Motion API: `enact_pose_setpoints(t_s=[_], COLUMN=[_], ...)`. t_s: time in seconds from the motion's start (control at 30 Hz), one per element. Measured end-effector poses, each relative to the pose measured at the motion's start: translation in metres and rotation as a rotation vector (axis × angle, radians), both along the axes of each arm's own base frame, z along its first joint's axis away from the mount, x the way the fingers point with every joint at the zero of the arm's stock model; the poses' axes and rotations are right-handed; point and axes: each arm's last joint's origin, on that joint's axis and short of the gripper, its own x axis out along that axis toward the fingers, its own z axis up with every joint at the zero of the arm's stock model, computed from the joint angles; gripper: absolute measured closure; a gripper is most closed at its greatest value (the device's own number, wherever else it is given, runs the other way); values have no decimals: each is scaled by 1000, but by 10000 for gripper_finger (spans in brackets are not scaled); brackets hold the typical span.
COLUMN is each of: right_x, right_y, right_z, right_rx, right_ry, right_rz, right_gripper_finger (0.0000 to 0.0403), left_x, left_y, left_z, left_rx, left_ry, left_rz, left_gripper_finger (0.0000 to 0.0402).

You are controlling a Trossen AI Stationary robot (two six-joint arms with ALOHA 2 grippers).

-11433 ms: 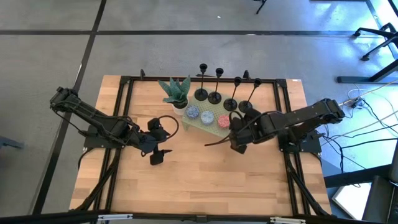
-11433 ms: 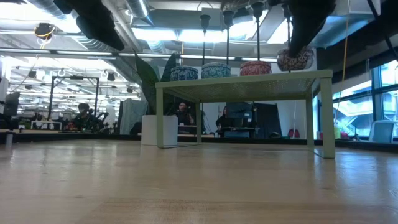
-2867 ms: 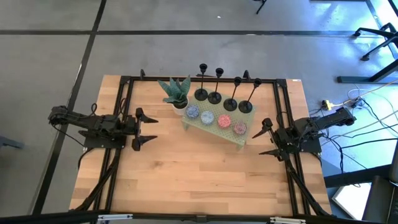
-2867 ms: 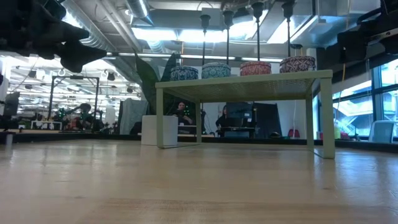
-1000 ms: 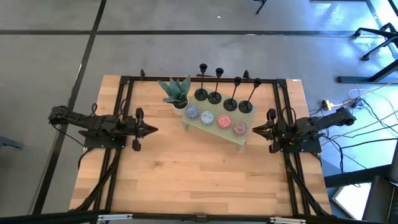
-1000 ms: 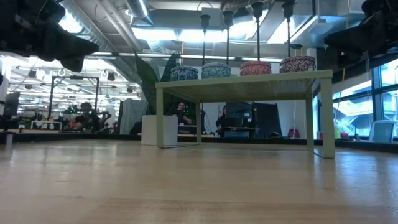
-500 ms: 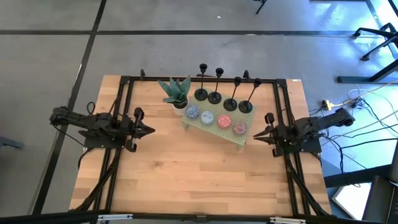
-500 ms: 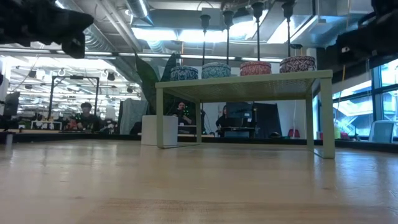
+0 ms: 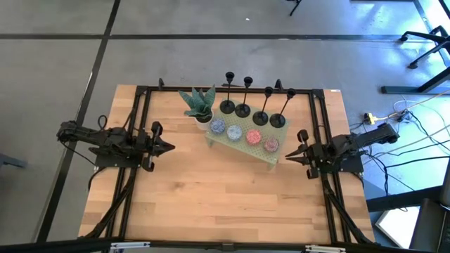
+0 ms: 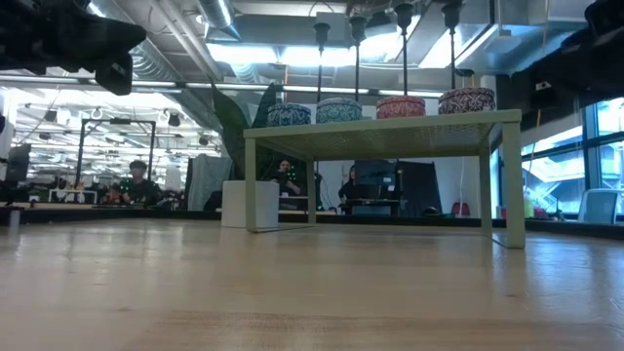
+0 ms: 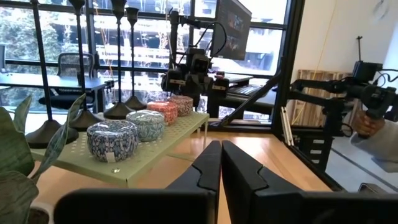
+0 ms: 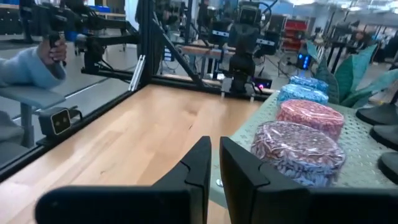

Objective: Stock candles and holders on shelf
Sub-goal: Return to Home Position

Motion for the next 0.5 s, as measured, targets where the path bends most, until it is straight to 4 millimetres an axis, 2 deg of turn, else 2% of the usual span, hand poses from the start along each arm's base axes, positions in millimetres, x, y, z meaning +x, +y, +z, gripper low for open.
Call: enact_pose_setpoints(t_s=[0.13, 0.5], right_x=[3, 3], right_y=[1, 3], right_z=[-3, -6], right_rx=[-6, -8], right_ry=[-55, -63], right_rz=[0, 42], right_gripper_finger=[366, 366], left_x=[0, 0], left_y=[0, 0], left_z=[0, -2], left_rx=[-1, -14], left_ry=[-1, 16], left_rz=[-1, -3], left_gripper_finger=[391, 391])
